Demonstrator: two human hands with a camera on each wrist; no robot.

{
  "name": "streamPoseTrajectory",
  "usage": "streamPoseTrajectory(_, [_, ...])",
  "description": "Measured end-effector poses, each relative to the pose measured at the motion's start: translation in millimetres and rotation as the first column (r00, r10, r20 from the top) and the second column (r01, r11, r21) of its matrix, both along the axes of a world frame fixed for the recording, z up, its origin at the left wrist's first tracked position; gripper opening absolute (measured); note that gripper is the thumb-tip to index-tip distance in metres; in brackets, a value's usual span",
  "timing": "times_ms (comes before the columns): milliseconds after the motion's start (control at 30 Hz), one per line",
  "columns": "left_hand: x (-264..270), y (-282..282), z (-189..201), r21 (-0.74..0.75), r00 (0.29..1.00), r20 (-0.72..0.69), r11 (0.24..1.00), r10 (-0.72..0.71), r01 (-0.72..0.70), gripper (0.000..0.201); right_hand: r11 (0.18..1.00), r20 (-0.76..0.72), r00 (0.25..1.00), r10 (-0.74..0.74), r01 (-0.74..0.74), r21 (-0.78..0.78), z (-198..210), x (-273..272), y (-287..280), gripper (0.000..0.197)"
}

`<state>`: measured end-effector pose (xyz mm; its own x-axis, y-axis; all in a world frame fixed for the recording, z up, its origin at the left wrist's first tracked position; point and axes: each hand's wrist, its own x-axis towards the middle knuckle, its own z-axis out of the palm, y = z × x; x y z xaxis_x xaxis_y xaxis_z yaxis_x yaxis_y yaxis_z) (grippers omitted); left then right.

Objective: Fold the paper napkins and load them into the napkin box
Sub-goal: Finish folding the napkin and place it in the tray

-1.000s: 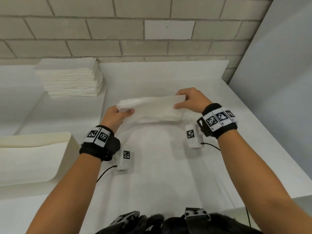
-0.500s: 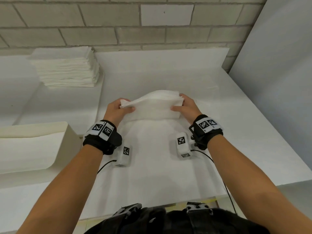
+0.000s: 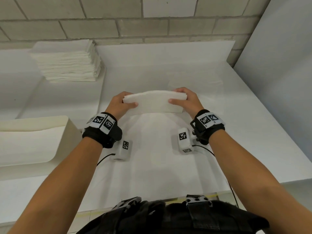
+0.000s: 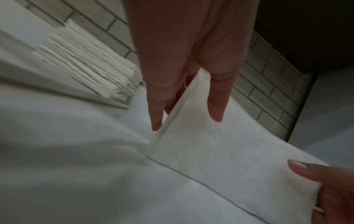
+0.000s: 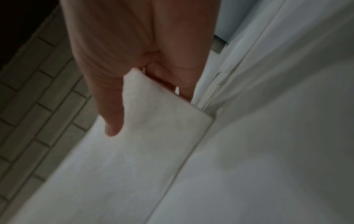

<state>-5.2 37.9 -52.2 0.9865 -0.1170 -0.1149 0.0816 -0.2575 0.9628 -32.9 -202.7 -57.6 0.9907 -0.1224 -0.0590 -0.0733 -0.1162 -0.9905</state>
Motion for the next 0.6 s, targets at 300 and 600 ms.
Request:
streamPoseTrajectory(300, [0,-5,-4,0.084,0.998,-0.067,0.996,0.007,-0.001,0.032,0.997,-0.086,0.995,0.048,-0.053,-0.061,-9,2,-1,0.053])
streamPoseTrajectory(600, [-3,-27,66,0.571,0.891,0.379,0.821,-0.251,-0.012,0.022,0.717,0.086,0.926,0.366,-0.223,-0.66,61,19,19,0.055])
